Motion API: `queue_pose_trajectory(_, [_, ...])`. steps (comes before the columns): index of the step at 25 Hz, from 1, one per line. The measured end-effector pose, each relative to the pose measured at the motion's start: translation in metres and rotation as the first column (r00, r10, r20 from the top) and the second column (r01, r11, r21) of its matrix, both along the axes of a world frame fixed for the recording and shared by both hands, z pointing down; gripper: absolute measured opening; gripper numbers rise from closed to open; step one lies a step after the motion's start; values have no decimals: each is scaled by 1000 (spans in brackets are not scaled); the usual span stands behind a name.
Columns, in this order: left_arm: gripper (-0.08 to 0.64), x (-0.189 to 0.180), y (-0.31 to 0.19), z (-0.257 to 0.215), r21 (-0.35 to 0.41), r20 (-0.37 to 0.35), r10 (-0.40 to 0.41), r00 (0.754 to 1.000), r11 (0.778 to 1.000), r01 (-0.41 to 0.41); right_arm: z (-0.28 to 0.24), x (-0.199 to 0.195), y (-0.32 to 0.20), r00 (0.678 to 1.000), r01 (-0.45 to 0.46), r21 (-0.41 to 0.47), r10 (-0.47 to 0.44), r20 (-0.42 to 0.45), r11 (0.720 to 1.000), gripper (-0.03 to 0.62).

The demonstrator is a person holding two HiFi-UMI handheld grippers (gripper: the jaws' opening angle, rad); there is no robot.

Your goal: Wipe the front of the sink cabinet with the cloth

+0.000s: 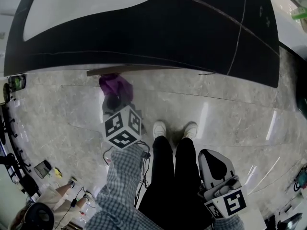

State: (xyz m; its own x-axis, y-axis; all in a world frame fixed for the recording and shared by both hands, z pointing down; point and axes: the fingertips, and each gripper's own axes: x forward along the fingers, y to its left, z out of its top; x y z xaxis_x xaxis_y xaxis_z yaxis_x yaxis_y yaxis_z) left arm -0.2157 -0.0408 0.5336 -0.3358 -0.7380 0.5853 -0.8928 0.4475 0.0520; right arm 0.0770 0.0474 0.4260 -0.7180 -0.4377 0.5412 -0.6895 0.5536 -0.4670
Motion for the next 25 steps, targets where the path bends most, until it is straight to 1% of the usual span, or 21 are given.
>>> queue_pose_trajectory(6, [54,37,-19,-3,21,-15,68,998,997,-68,-1,9,-4,1000,-22,5,22,12,1000,17])
queue_pose_trajectory(10, [54,55,-29,-2,30,-36,80,996,996,-79,0,18,-5,999,-43,2,43,13,999,17])
queue_pose_trajectory(13, [54,68,-34,-1,25,-37,102,994,995,-101,2,25,-7,998,-59,-1,59,14,998,17])
queue_pose_trajectory(19, [54,105,-43,0,11,-14,206,978,979,-206,3,35,-10,996,-84,-3,84,22,996,15])
queue_pose_trajectory(25, [54,142,-53,3,13,-24,273,962,962,-273,6,47,-10,995,-103,-8,103,18,995,17])
